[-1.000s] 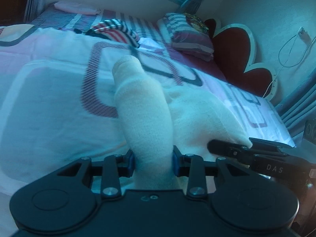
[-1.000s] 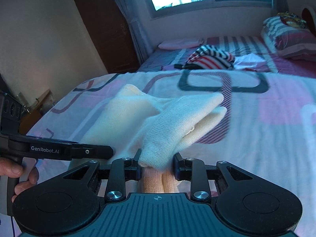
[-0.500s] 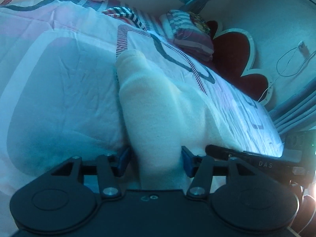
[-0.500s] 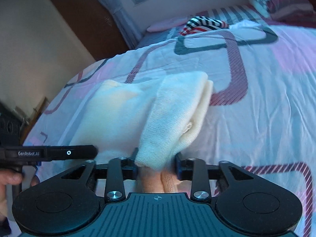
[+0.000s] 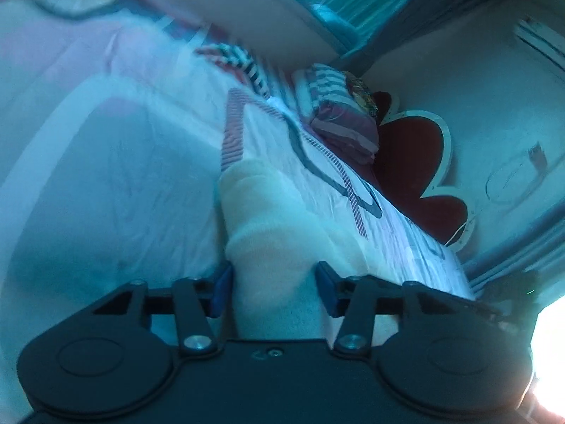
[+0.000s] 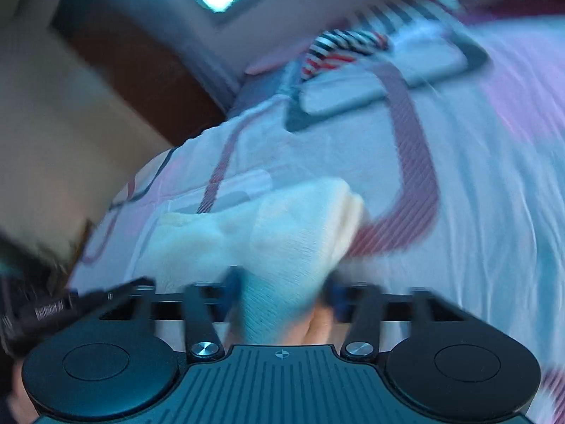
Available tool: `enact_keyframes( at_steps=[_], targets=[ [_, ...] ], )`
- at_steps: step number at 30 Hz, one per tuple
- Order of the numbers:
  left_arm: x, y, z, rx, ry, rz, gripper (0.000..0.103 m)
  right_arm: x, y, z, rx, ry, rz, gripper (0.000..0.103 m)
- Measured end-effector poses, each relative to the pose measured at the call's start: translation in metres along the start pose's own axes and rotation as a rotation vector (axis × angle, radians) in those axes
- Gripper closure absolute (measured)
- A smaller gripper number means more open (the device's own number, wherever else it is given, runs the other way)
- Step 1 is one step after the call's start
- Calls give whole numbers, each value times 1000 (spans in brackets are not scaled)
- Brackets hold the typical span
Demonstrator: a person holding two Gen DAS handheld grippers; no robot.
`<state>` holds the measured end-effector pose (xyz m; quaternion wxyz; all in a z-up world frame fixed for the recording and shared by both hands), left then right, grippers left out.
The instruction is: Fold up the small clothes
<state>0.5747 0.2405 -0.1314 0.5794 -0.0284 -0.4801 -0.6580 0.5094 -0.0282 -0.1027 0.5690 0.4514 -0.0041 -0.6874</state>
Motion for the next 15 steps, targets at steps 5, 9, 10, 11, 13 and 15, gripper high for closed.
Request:
enact_keyframes(
  at_steps=[5, 9, 10, 11, 13, 15],
  targets=[
    [9, -5, -1, 58, 39, -140, 60, -23, -11, 11, 126, -47, 296, 76],
    [5, -7, -7, 31, 78, -118, 49, -6, -17, -4, 76, -107, 257, 64],
    [7, -6, -4, 25, 89, -112, 45, -6, -15, -3, 72, -122, 243, 58],
    [10, -6, 1, 23, 115, -118, 42, -7, -13, 1, 78, -152, 244, 46],
    [23, -9, 20, 51, 212, -157, 29, -14, -14, 14, 100, -189, 272, 45],
    [36, -18, 39, 72, 231, -182, 30, -25, -19, 36, 136, -180, 312, 45]
  ],
)
Point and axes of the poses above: each gripper's, at about its wrist camera, not at the fingertips, and z roughly against the way its jaws point, x to its right, y to its top, the point moved 2 cm from there along -z, roughly the way its jaws point, and after that the axes turned 4 degrees about -z, right-handed, at the moved point
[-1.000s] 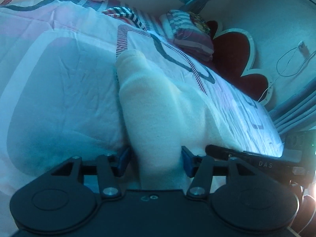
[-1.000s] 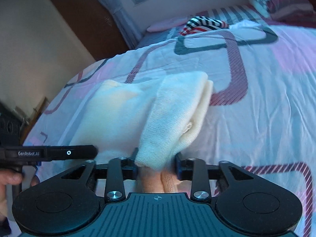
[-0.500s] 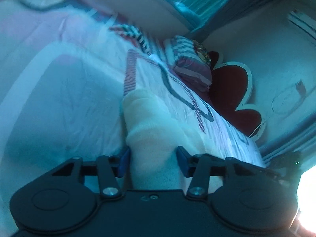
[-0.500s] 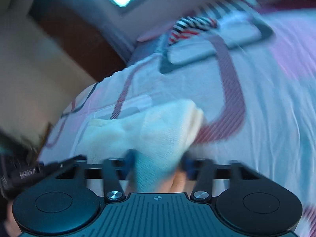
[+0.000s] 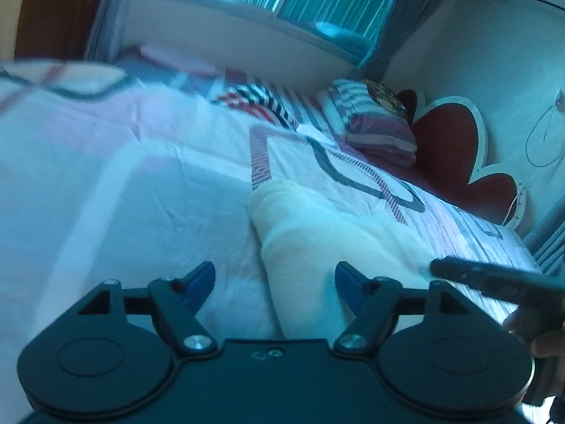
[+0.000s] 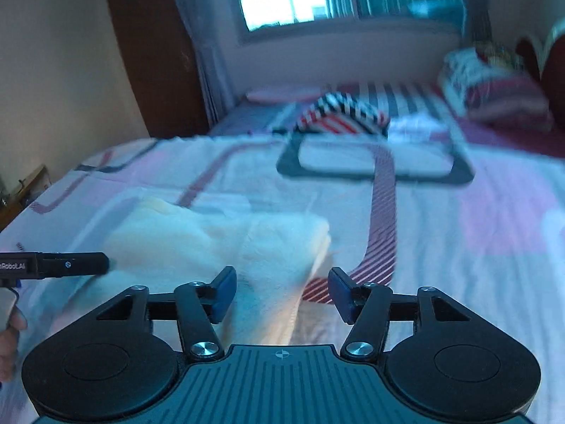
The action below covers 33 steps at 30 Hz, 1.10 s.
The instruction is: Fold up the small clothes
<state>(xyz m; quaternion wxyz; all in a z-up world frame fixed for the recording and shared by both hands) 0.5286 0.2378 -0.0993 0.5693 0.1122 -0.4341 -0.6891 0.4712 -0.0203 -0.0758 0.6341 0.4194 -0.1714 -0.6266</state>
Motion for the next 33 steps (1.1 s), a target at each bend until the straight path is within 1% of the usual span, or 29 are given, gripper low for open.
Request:
enact_keyframes(
  at_steps=[1, 3, 4, 6, 7, 8, 9, 11, 12, 14, 15, 17, 20, 23, 25, 26, 28, 29, 33],
  targets=[
    [6, -4, 6, -8, -18, -18, 31, -5, -1, 12, 10, 23, 8, 46],
    [18, -13, 10, -41, 21, -80, 32, -19, -8, 31, 25, 56, 58, 51],
    [22, -17, 9, -52, 25, -91, 32, -26, -13, 38, 18, 66, 87, 52],
    [21, -24, 7, -71, 37, -62, 31, -38, -25, 40, -26, 79, 130, 59],
    [21, -27, 4, -79, 40, -46, 31, -42, -32, 35, -61, 55, 159, 62],
    [21, -28, 3, -79, 38, -40, 30, -45, -40, 26, -107, 7, 191, 65],
    [21, -29, 2, -76, 45, -47, 30, -44, -47, 17, -137, -25, 200, 65],
    [25, -30, 6, -75, 64, -62, 30, -37, -48, 15, -136, -18, 140, 65],
    [28, -32, 8, -77, 70, -65, 31, -36, -47, 15, -139, -21, 131, 65],
    [34, -35, 14, -84, 84, -76, 33, -38, -46, 19, -137, -36, 133, 65],
    [35, -36, 19, -88, 85, -78, 36, -39, -46, 23, -136, -41, 132, 65],
    [39, -42, 33, -85, 78, -74, 38, -43, -49, 41, -123, -37, 141, 65],
    [46, -59, 49, -111, 68, -67, 38, -49, -63, 67, -136, -12, 138, 65],
    [49, -80, 57, -147, 83, -72, 37, -54, -85, 79, -185, -6, 130, 65],
    [51, -92, 62, -142, 98, -80, 34, -52, -101, 78, -219, -31, 128, 65],
    [53, -95, 63, -136, 112, -95, 34, -50, -107, 76, -229, -45, 109, 65],
    [56, -95, 62, -130, 132, -104, 34, -43, -110, 76, -217, -35, 44, 65],
    [56, -94, 61, -129, 139, -107, 34, -42, -110, 75, -213, -37, 30, 65],
    [61, -98, 61, -115, 169, -129, 33, -45, -109, 75, -204, -47, 26, 65]
  ],
)
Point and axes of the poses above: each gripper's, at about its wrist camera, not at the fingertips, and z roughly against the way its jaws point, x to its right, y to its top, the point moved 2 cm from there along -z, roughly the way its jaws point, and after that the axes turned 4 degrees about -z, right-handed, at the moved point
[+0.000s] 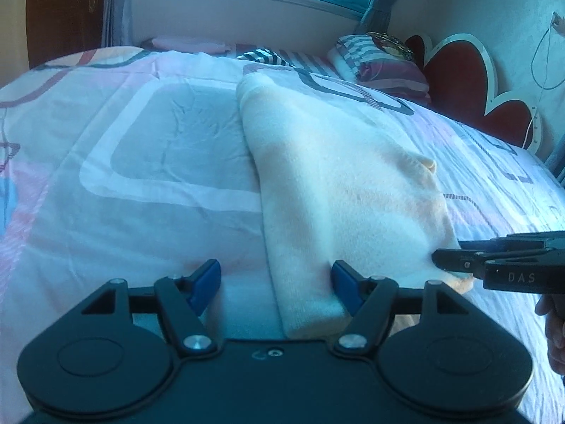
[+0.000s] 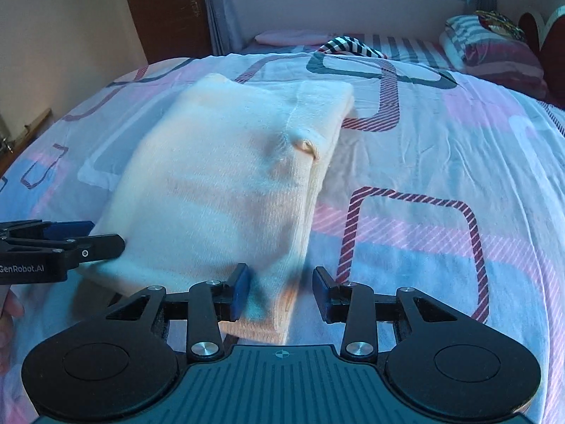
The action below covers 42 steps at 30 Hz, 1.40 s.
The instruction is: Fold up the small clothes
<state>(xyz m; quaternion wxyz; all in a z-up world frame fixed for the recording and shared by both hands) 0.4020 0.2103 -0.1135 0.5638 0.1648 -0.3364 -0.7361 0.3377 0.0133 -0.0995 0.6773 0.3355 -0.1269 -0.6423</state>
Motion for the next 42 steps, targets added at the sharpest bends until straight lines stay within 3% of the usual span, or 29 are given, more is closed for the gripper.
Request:
enact_keyframes(
  at_steps=[2, 4, 6, 11, 22, 27, 32, 34, 39, 42],
  targets=[
    [2, -3, 4, 2, 16, 9, 33, 1, -1, 1, 2, 0, -10, 63],
    [4, -7, 10, 7, 41, 27, 25, 2, -1, 2, 5, -14, -15, 51],
    [5, -13, 15, 11, 79, 34, 19, 7, -3, 4, 13, -42, -36, 29],
    [9, -19, 46, 25, 124, 71, 19, 17, -15, 40, 44, 2, -111, 29],
    [69, -58, 154, 153, 184, 27, 20, -6, -64, 176, 204, 26, -32, 22],
    [105, -68, 211, 262, 234, -36, 11, -23, -90, 227, 277, -30, 23, 0],
    [129, -83, 257, 318, 242, -77, 10, -32, -113, 268, 311, -29, 36, 0],
    [135, -90, 270, 330, 247, -52, 2, -34, -121, 281, 315, -34, 39, 0],
    [140, -105, 290, 353, 281, -8, 1, -35, -140, 311, 330, -63, 17, 0],
    [147, -110, 299, 352, 289, -41, 1, -34, -149, 323, 334, -51, 11, 0]
  ],
)
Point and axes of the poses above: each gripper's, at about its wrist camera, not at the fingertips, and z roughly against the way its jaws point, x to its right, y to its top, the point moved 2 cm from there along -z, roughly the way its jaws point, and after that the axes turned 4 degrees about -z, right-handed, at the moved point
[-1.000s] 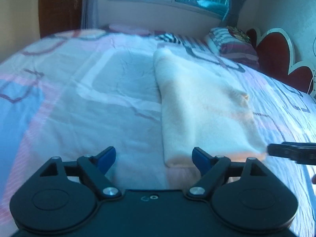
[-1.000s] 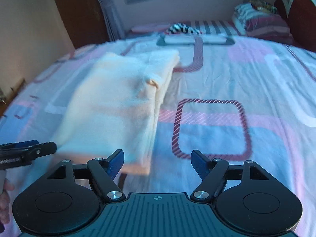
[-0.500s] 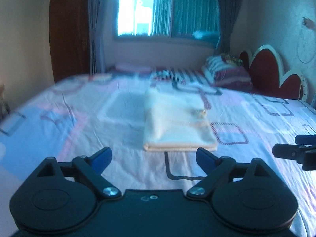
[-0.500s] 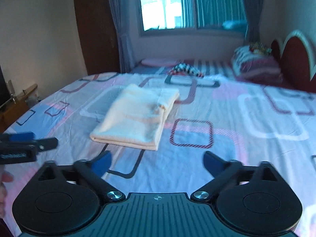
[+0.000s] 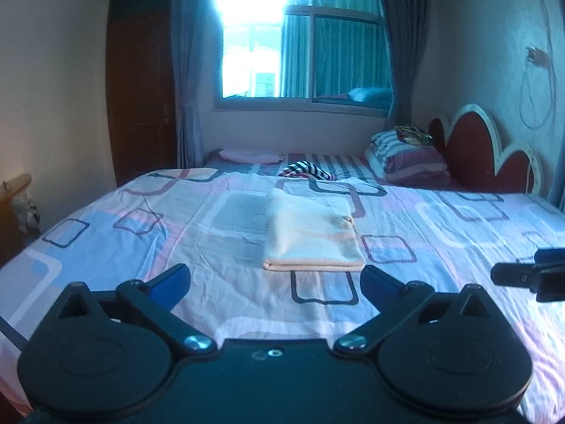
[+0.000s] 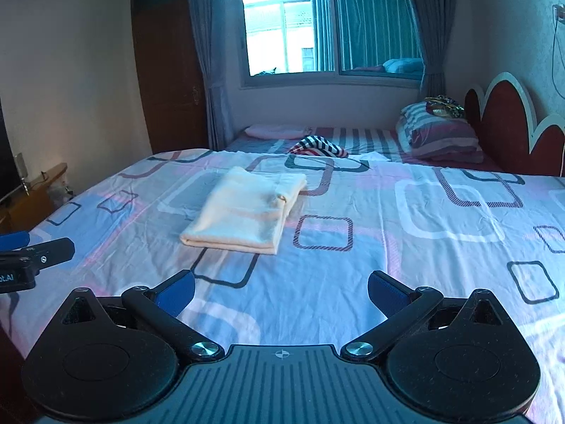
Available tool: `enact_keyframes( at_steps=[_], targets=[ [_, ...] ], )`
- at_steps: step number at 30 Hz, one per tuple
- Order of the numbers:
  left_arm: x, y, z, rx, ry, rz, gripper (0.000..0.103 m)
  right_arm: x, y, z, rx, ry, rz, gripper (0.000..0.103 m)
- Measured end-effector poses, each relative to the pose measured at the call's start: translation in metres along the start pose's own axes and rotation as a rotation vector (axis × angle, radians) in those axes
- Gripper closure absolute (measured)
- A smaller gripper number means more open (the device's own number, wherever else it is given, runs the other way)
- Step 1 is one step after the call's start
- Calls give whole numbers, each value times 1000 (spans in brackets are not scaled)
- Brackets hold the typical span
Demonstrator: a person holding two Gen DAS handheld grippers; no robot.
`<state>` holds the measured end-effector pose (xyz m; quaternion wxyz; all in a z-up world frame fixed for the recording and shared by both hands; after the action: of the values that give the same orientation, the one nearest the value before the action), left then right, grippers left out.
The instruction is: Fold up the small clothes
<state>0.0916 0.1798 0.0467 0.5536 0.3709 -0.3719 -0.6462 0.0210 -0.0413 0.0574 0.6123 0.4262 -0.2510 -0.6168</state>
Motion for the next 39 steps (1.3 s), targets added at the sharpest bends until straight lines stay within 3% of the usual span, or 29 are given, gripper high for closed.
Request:
enact_keyframes(
  at_steps=[2, 4, 5, 6, 7, 8, 9, 10, 11, 39],
  targets=[
    [3, 0, 7, 8, 0, -13, 1, -1, -2, 7, 6, -5, 2, 0],
    [7, 2, 13, -6, -29, -45, 9, -2, -4, 13, 8, -7, 5, 0],
    [9, 2, 16, 1, -19, -58, 24, -3, -4, 16, 11, -9, 6, 0],
    [10, 2, 18, -9, 1, -72, 76, -2, -4, 17, 15, -13, 5, 0],
    [9, 2, 18, -25, 7, -57, 73, -2, -4, 20, 19, -12, 2, 0],
    [7, 3, 19, -24, -10, -28, 57, -1, -4, 23, 23, -11, -2, 0],
    [5, 3, 22, -9, -16, -12, 19, -1, -4, 24, 26, -11, -4, 0],
    [6, 3, 26, 22, -6, -7, 3, -1, -4, 26, 28, -13, -3, 0],
    [7, 3, 30, 51, 2, -18, 0, -2, -4, 28, 29, -15, -2, 0],
    [20, 2, 45, 48, -23, -55, 0, -8, -4, 47, 46, -8, 19, 0]
  ],
)
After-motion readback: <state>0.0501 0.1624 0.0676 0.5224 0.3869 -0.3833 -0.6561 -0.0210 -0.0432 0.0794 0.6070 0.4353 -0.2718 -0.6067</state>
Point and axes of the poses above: each gripper's, at about its wrist camera, not at the fingertips, and z roughly against the way its jaws point, x to its right, y to its top, the point moved 2 cm from there along -z, roughly the way its jaws point, and after that the axes turned 4 degrees about -z, right-handed, at the moved point
